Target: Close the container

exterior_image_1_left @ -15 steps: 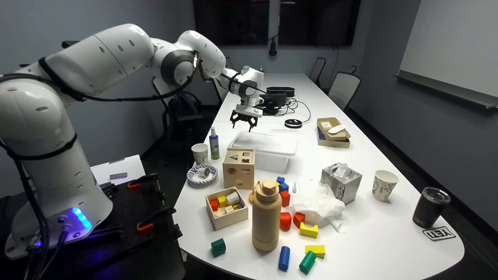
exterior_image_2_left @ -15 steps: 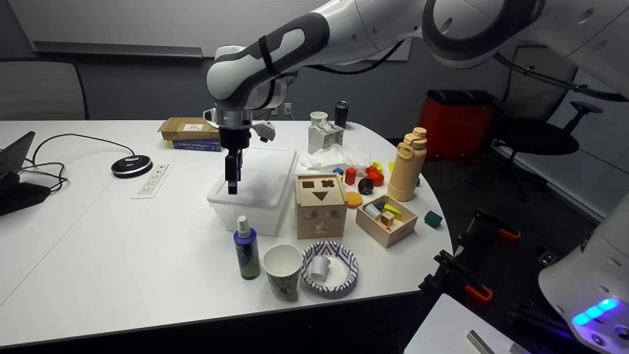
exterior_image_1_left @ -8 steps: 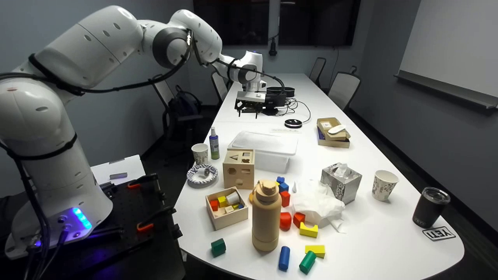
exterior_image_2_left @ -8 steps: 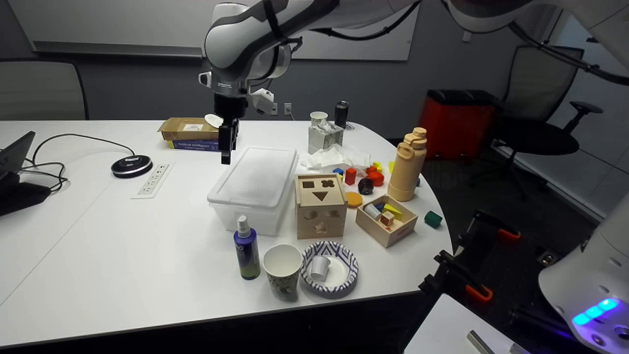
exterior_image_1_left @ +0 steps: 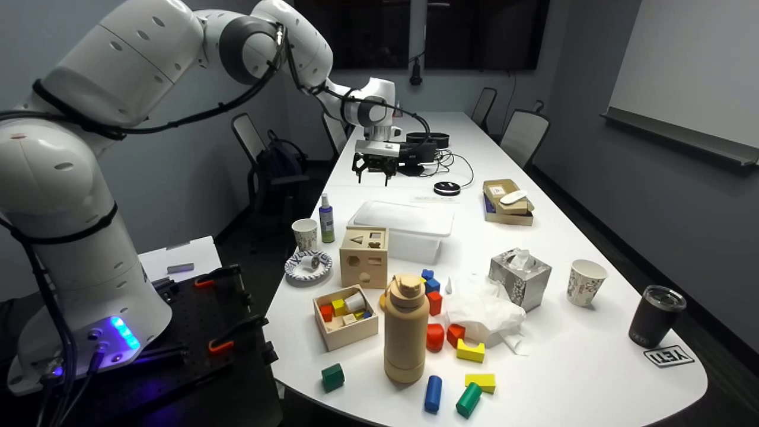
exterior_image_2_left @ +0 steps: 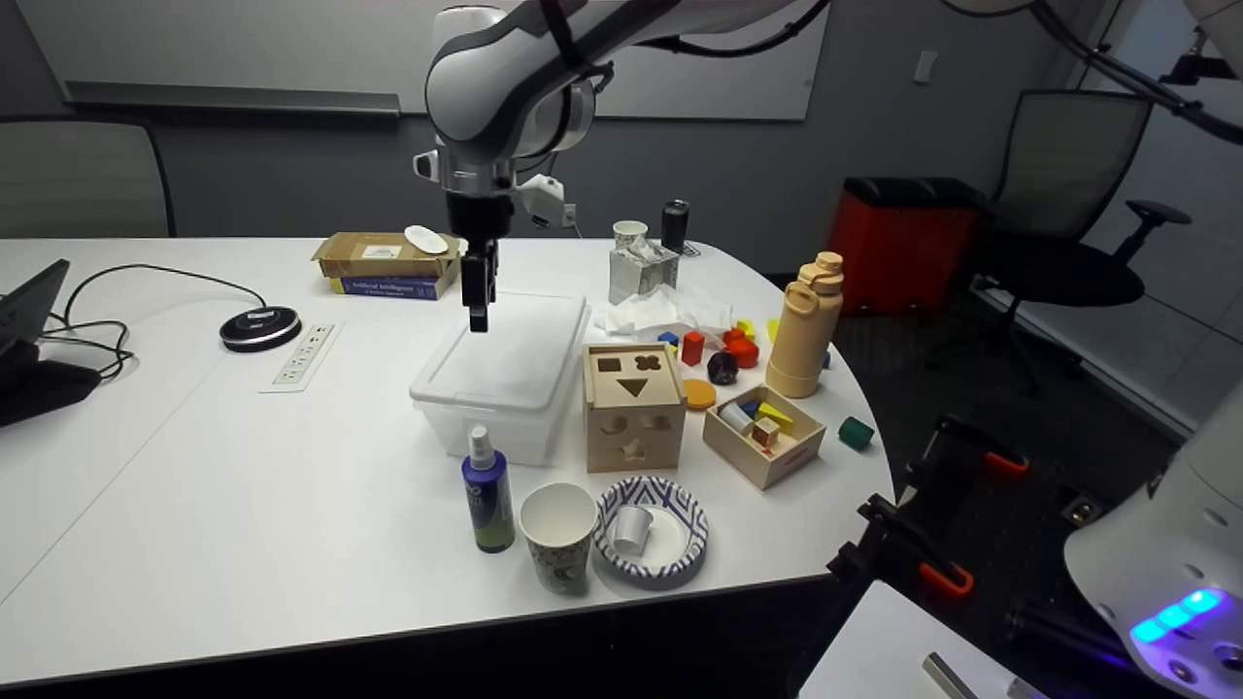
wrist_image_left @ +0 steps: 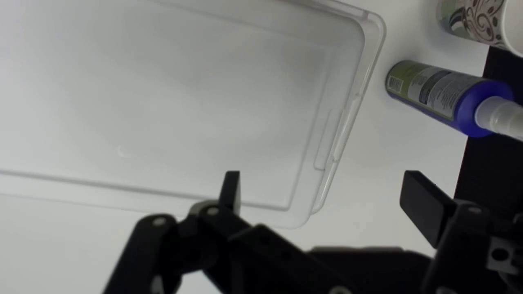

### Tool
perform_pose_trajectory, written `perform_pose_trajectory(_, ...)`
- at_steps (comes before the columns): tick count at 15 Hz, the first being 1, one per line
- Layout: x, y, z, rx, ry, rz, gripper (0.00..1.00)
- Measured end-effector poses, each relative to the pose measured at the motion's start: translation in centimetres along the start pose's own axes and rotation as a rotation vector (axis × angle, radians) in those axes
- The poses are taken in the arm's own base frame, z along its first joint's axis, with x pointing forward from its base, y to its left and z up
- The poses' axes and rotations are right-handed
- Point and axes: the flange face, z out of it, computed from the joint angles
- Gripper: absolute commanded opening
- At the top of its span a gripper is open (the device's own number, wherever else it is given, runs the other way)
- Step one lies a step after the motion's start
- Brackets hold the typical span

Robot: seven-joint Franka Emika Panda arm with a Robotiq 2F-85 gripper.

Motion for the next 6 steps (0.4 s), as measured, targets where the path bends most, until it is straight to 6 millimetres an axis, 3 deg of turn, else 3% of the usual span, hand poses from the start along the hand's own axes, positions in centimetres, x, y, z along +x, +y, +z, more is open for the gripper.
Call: perform_pose_trajectory(6, -1.04, -1.22, 0.73, 0.016, -0.036, -0.010, 1.00)
